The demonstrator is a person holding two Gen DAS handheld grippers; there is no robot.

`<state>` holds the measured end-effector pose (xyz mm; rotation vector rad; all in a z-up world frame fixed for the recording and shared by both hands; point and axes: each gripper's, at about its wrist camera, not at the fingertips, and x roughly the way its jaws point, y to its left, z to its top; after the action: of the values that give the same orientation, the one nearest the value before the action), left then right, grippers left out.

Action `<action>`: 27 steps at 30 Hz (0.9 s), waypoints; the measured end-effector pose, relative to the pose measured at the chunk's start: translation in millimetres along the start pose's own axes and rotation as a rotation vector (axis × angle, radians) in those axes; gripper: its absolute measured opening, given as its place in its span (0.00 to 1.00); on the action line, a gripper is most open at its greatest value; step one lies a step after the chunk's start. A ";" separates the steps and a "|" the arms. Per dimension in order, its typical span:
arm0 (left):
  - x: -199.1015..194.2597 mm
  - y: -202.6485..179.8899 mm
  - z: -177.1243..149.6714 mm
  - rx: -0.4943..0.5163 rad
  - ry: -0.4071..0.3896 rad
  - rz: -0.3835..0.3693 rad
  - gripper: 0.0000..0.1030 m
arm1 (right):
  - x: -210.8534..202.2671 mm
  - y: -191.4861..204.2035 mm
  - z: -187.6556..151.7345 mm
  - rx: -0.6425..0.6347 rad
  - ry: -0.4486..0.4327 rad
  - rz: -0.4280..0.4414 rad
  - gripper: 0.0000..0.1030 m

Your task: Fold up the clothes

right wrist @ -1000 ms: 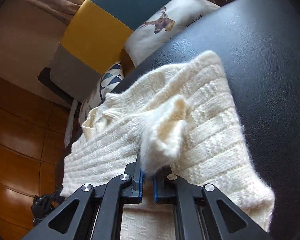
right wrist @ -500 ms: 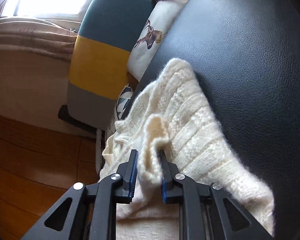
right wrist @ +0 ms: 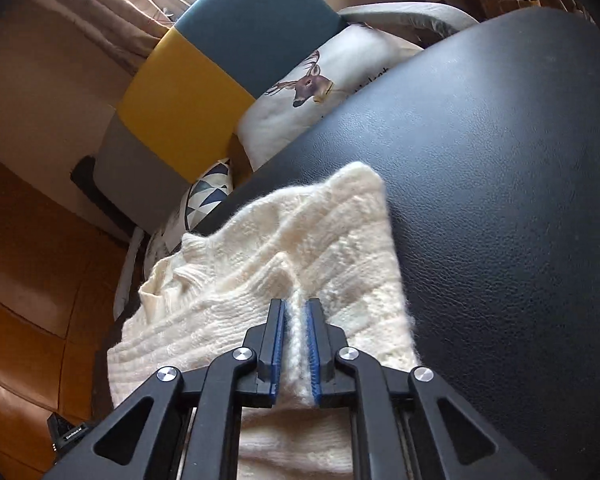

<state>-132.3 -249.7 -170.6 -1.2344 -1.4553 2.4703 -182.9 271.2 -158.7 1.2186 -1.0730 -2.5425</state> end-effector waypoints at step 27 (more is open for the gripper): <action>56.2 -21.0 113.8 0.095 0.251 -0.160 0.53 | 50.0 183.1 -44.2 -0.548 0.293 0.275 0.25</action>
<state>-250.5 -299.3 -160.8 -1.2978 -1.3029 2.1648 -217.5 91.9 -90.5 1.1404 -0.4023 -2.1482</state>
